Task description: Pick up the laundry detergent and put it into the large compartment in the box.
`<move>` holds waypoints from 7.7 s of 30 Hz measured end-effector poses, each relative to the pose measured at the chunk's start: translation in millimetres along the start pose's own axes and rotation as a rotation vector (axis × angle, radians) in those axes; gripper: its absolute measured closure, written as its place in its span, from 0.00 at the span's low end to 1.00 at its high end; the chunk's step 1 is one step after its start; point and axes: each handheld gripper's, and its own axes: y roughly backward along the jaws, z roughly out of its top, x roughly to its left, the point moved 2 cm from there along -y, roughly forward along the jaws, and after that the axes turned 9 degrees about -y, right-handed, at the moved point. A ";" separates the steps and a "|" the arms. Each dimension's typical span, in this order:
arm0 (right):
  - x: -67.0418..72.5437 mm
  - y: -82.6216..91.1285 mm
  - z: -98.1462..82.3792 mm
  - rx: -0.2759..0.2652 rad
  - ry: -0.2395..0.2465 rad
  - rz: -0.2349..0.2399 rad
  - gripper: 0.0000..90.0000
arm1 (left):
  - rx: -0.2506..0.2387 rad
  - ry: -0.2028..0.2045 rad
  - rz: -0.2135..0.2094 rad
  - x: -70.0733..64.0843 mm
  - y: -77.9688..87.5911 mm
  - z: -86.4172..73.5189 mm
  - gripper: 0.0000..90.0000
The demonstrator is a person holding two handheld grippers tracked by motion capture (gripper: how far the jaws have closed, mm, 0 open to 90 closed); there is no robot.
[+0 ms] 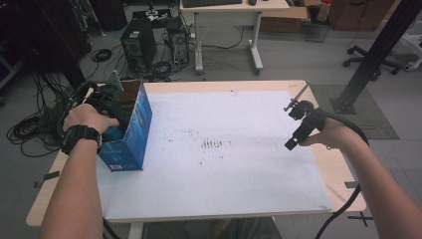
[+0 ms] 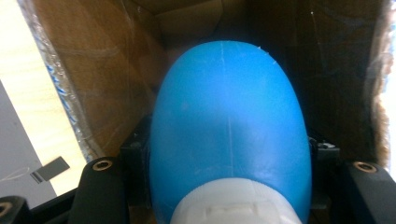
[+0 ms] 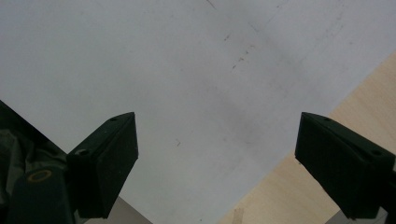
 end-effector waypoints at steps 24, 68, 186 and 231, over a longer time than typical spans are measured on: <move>-0.6 -2.7 -2.4 0.006 -0.004 0.002 0.15 | -0.015 -0.005 -0.005 0.6 -6.9 -2.1 0.41; 1.3 -6.6 -0.9 0.005 0.004 0.009 0.14 | -0.037 0.054 0.000 -0.8 11.7 -3.7 0.26; 3.1 -1.4 -3.5 -0.018 -0.001 0.019 0.14 | -0.120 -0.330 0.109 -109.1 99.2 29.9 0.08; 2.2 -2.3 -4.9 -0.020 0.001 0.019 0.14 | -0.083 -0.516 0.073 -160.1 66.2 42.7 0.08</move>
